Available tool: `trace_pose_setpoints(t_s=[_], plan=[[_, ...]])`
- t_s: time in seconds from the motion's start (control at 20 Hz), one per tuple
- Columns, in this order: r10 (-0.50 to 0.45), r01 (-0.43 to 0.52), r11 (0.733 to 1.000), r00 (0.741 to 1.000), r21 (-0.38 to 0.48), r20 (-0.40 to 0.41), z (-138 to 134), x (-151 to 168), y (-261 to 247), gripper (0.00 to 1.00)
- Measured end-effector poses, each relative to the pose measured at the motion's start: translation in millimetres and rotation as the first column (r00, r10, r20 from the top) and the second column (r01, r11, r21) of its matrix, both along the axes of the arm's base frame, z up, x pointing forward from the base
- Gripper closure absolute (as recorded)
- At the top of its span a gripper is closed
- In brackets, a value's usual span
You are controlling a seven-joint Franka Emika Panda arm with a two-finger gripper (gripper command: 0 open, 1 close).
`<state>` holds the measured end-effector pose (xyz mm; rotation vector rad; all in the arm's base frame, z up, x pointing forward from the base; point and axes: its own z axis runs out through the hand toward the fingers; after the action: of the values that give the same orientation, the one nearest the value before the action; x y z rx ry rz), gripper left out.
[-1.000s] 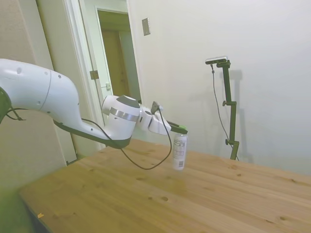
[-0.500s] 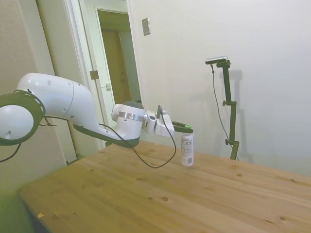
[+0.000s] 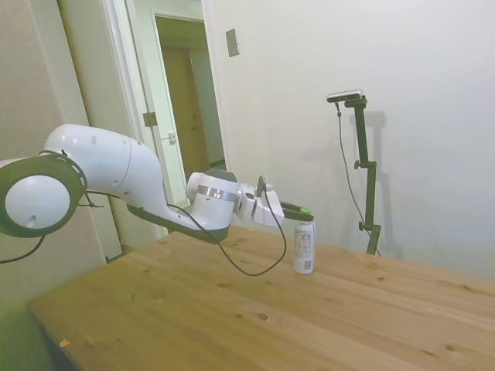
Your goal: Stand the water bottle
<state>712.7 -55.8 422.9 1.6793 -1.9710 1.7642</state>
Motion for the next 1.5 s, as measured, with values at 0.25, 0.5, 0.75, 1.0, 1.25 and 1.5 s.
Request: trace_pose_setpoints(t_s=[0.25,0.5,0.75,1.0,1.25,1.5], plan=[[0.003,-0.003,1.0,1.0,0.003,-0.001,0,-1,2,0.0],[0.017,-0.017,1.0,1.0,0.009,-0.003,2,-2,10,0.0],[0.053,-0.05,0.996,0.998,0.072,-0.04,13,-13,21,0.0],[0.15,-0.118,0.976,0.974,0.182,-0.171,38,-44,35,0.0],[0.294,-0.208,0.937,0.903,0.281,-0.312,56,-99,51,0.0],[0.442,-0.284,0.877,0.792,0.386,-0.422,57,-155,65,0.0]])
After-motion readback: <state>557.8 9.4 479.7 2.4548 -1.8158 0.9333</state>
